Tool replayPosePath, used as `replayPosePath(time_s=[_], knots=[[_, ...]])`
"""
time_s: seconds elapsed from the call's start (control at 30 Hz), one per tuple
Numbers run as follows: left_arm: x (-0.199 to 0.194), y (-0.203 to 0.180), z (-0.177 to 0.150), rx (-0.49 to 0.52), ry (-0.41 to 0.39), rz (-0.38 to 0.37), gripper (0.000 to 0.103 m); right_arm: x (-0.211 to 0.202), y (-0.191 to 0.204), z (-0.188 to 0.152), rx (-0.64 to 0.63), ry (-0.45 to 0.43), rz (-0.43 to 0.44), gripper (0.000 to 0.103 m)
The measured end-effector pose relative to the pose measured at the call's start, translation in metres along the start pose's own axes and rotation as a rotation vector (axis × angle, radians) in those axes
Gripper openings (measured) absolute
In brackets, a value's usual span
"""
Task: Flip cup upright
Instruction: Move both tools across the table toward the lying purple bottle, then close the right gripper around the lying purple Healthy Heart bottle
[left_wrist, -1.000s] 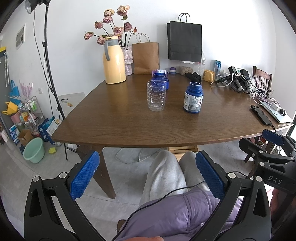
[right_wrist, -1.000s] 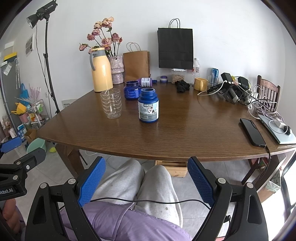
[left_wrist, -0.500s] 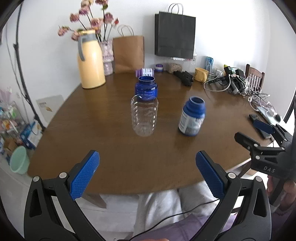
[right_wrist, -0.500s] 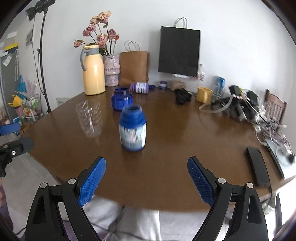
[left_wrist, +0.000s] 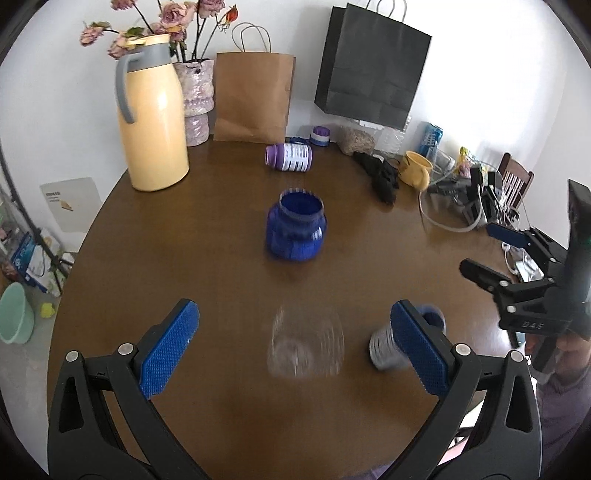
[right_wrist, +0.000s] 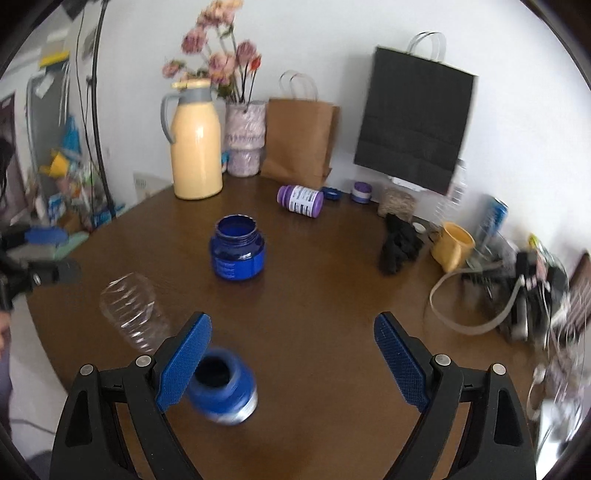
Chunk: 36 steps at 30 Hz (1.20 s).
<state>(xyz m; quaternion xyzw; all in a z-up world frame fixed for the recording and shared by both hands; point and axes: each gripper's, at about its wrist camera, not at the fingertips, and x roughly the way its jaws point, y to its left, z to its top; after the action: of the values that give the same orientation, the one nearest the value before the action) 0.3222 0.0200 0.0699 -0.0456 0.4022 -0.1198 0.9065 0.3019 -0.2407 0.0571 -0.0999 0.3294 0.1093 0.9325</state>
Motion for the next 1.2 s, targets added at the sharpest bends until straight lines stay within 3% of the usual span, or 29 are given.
replayPosePath(time_s=[0.1,0.2,0.3,0.4,0.63,0.77,0.9,1.07,1.13,1.2], knots=[[0.019,0.008,0.033,0.000,0.018,-0.008,0.103,0.026,-0.012,0.028,-0.035,0.052,0.023,0.093],[0.040,0.020,0.064,0.008,0.027,-0.024,0.103,0.060,-0.032,0.063,-0.022,0.096,0.108,0.093],[0.065,0.034,0.093,0.002,0.062,-0.079,0.103,0.091,-0.047,0.088,-0.034,0.133,0.096,0.093],[0.095,0.052,0.117,-0.043,0.088,-0.038,0.103,0.120,-0.056,0.113,-0.090,0.152,0.076,0.093],[0.178,0.085,0.160,-0.142,0.173,-0.117,0.103,0.203,-0.068,0.155,-0.178,0.258,0.105,0.093],[0.228,0.107,0.176,-0.248,0.203,-0.181,0.103,0.241,-0.067,0.170,-0.263,0.204,0.111,0.093],[0.261,0.123,0.185,-0.339,0.180,-0.221,0.103,0.290,-0.053,0.183,-0.508,0.294,0.115,0.094],[0.289,0.136,0.188,-0.373,0.175,-0.231,0.103,0.338,-0.037,0.186,-0.702,0.353,0.092,0.093],[0.299,0.139,0.184,-0.380,0.194,-0.211,0.103,0.352,-0.033,0.189,-0.735,0.341,0.094,0.093],[0.302,0.142,0.182,-0.395,0.201,-0.241,0.103,0.366,-0.032,0.195,-0.721,0.349,0.143,0.093]])
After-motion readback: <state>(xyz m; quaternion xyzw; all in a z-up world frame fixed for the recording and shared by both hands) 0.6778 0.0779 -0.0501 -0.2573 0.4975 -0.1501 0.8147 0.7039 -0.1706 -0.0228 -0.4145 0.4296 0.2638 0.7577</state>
